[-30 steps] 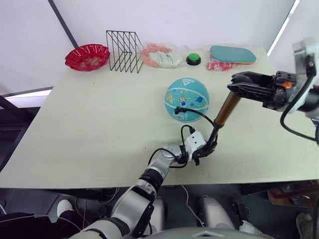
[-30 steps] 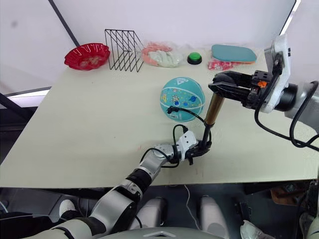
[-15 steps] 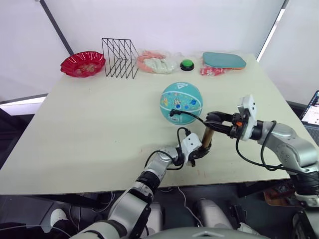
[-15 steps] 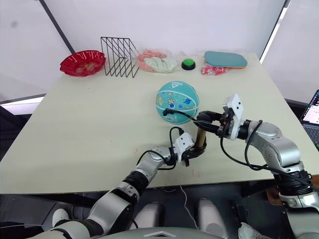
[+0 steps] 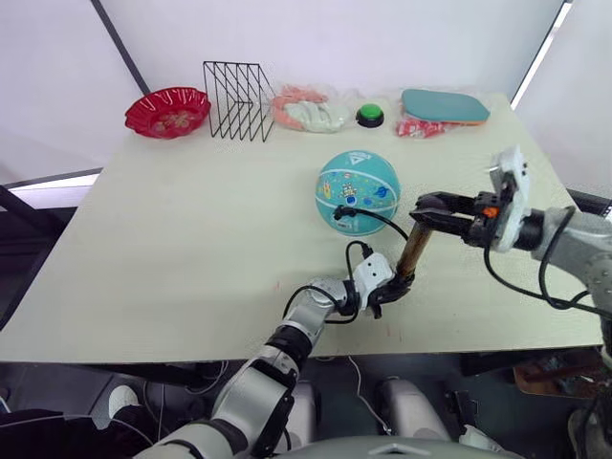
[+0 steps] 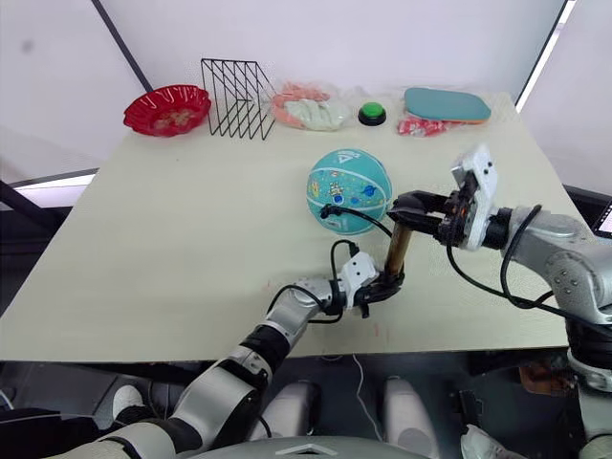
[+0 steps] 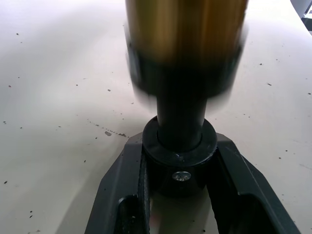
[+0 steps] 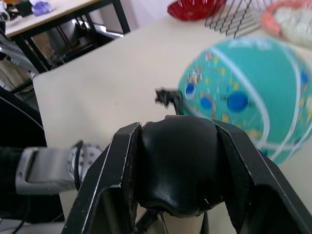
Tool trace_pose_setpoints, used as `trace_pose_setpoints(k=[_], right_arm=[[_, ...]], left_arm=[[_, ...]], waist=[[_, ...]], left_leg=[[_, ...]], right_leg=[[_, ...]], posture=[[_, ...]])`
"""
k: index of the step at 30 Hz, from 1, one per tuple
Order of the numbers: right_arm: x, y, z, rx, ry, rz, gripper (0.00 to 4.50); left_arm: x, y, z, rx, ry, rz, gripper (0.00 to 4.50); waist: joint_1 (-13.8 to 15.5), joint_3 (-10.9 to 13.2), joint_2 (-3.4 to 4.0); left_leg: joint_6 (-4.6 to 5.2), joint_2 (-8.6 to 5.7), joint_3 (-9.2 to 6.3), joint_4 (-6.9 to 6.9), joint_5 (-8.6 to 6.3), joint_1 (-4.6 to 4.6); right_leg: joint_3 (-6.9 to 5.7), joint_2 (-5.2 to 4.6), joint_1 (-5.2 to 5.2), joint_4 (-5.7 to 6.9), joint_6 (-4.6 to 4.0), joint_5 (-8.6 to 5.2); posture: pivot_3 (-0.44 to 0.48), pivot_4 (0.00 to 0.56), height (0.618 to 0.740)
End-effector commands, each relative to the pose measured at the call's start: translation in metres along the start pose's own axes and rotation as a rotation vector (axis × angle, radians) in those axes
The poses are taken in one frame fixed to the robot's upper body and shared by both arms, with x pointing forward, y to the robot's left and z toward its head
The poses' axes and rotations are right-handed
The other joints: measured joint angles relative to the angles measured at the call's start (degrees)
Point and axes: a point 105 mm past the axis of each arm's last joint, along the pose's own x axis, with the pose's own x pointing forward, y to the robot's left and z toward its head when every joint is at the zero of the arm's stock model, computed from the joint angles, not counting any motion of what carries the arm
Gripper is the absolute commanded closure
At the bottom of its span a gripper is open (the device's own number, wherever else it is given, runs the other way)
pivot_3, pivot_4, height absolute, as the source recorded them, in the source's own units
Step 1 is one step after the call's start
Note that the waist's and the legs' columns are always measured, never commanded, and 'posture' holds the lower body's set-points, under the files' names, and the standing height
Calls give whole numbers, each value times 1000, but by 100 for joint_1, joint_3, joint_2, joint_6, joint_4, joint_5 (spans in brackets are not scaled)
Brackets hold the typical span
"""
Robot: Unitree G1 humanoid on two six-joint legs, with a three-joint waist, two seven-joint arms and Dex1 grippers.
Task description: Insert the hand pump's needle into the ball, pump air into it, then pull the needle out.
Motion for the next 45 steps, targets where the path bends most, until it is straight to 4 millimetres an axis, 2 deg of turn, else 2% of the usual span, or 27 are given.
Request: trace_pose_setpoints(k=[1,7,9,12,19,21,26,29,30,33,35,38,41,45], right_arm=[[-20,10,66,-172,-140,-31,2864],[-32,19,110,-208,-217,-34,2864],[-33,21,115,-203,-223,-33,2864],[-28,20,102,-202,-162,-33,2864],[-11,8,29,-116,60,-25,2864],[-6,4,13,-85,69,-21,2864],[15,-5,-41,7,102,-20,2864],[32,-7,-110,107,212,-26,2864],[34,-5,-126,121,245,-27,2864],[39,0,-142,126,263,-10,2864],[41,5,-141,120,255,14,2864],[40,2,-124,85,214,13,2864],[35,-8,-82,24,121,-12,2864],[24,-6,-36,-46,46,-5,2864]], left_arm=[[-10,-13,-42,-88,130,-17,3447],[-11,-13,-43,-90,131,-20,3447],[-11,-13,-43,-91,131,-20,3447],[-11,-14,-43,-93,130,-23,3447],[-11,-15,-44,-96,131,-22,3447],[-11,-15,-44,-96,131,-21,3447],[-10,-15,-44,-97,133,-18,3447],[-10,-14,-43,-93,132,-17,3447],[-10,-14,-43,-92,133,-17,3447],[-12,-13,-45,-96,135,-13,3447],[-13,-13,-45,-99,137,-10,3447],[-13,-12,-45,-97,138,-9,3447],[-12,-12,-45,-98,139,-8,3447],[-11,-13,-45,-99,138,-9,3447]], waist=[[3,25,10],[8,43,5],[14,43,4],[17,42,5],[-17,3,0],[-51,-10,-17],[-143,-64,-65],[-152,-88,-66],[-154,-112,-71],[-148,-143,-72],[-146,-143,-73],[-149,-145,-67],[-143,-136,-58],[-120,-104,-33]], left_leg=[[0,1,3,2,0,1],[1,1,9,4,0,-10],[1,1,7,7,1,-29],[1,1,5,8,1,-47],[1,4,8,8,1,-30],[1,11,12,5,0,1],[0,28,7,-3,-1,42],[-1,29,8,-3,-1,52],[-1,29,8,-3,-1,52],[-1,29,5,-16,-2,68],[-1,29,5,-16,-1,69],[-2,29,7,-20,-2,80],[-2,29,3,-23,-2,81],[-2,22,0,-20,-2,58]], right_leg=[[1,0,0,0,0,0],[5,-3,-12,1,1,1],[3,-3,-25,1,1,2],[2,-3,-38,1,23,16],[3,0,-29,2,23,15],[5,6,-8,2,1,1],[-5,16,27,1,-1,-2],[-5,14,38,1,-1,-2],[-5,15,38,1,-1,-2],[-8,17,50,1,-7,-5],[-8,17,50,1,-7,-5],[-6,17,57,1,-8,-6],[-8,16,56,1,-9,-7],[-8,10,43,-3,-9,-7]], posture=[[0,150,740],[0,150,740],[0,150,740],[0,150,740],[0,150,740],[0,150,740],[0,150,740],[0,150,740],[0,150,740],[0,150,740],[0,150,740],[0,150,740],[0,150,740],[0,150,740]])
